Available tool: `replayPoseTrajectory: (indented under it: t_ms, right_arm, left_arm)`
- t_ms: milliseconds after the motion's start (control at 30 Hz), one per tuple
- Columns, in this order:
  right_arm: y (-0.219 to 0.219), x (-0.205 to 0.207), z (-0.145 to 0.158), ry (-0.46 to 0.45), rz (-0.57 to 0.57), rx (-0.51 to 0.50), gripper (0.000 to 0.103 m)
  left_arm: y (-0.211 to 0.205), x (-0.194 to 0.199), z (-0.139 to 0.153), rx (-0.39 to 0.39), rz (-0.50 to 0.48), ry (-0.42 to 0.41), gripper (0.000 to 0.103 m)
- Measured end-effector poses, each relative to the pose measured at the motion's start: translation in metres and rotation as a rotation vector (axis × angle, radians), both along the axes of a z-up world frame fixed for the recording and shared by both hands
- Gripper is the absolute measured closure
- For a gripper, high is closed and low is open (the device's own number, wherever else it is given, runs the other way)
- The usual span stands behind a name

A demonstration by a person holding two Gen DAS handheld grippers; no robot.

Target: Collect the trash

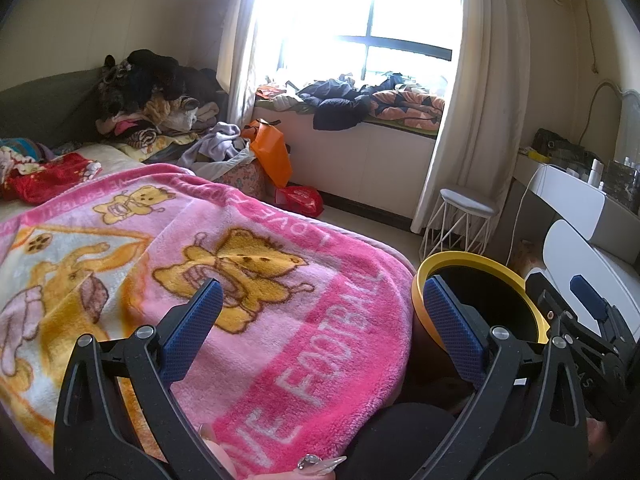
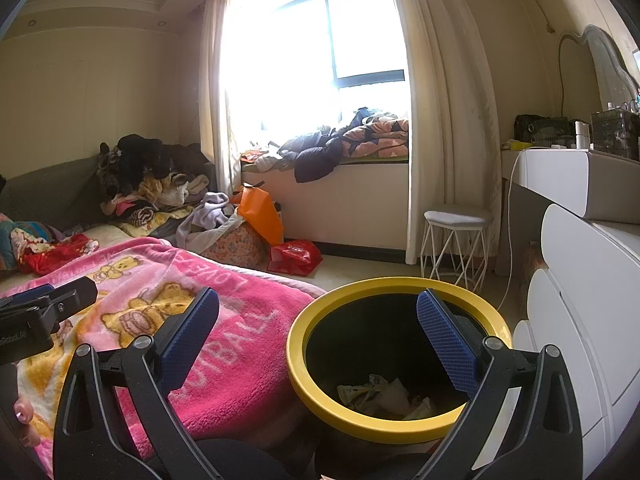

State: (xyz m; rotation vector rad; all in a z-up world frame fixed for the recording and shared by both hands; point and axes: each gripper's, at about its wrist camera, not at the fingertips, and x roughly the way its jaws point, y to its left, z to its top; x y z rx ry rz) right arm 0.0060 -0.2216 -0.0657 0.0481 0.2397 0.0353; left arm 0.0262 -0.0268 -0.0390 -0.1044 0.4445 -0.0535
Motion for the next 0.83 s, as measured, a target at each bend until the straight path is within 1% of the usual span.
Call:
replayPoseTrajectory:
  t_ms: [133,267,333,367,467,567,633,667,700,733,767,800,833]
  right_arm:
    - [-0.001,0.0,0.0,0.001,0.0,0.001,0.006]
    - [-0.002,0.0,0.001,-0.001,-0.002,0.003,0.006]
    - [-0.002,0.001,0.005,-0.003,-0.007,0.008,0.006]
    - [0.001,0.001,0.009,-0.015,0.008,0.015,0.006]
    - [0.017,0.005,0.023,-0.035,0.055,0.014,0.006]
    - [0.06,0.017,0.037,-0.018,0.219,0.017,0.006]
    - [0.112,0.029,0.039,0.041,0.378,0.005,0.006]
    - [0.134,0.034,0.037,0.075,0.443,-0.006,0.006]
    - [0.175,0.043,0.03,0.154,0.568,-0.022,0.006]
    - [0.199,0.048,0.024,0.205,0.642,-0.029,0.006]
    - [0.228,0.052,0.014,0.267,0.723,-0.037,0.006]
    - [0.273,0.056,-0.005,0.365,0.806,-0.094,0.006]
    - [0.298,0.057,-0.017,0.414,0.843,-0.129,0.006]
  left_arm:
    - [-0.001,0.0,0.0,0.002,0.003,0.005,0.011]
    - [-0.005,0.0,-0.001,0.027,0.039,0.019,0.011]
    - [0.0,0.003,-0.001,0.02,0.05,0.042,0.011]
    - [0.004,0.004,0.0,0.009,0.068,0.06,0.011]
    - [0.03,0.002,0.001,-0.027,0.102,0.075,0.011]
    - [0.081,-0.004,-0.001,-0.071,0.261,0.101,0.011]
    - [0.13,-0.008,-0.01,-0.12,0.394,0.149,0.011]
    - [0.156,-0.011,-0.017,-0.124,0.47,0.178,0.011]
    - [0.185,-0.016,-0.025,-0.114,0.557,0.212,0.011]
    - [0.215,-0.024,-0.033,-0.106,0.634,0.238,0.011]
    - [0.233,-0.031,-0.039,-0.093,0.684,0.245,0.011]
    - [0.258,-0.04,-0.047,-0.057,0.762,0.264,0.011]
    - [0.283,-0.048,-0.057,-0.05,0.825,0.307,0.011]
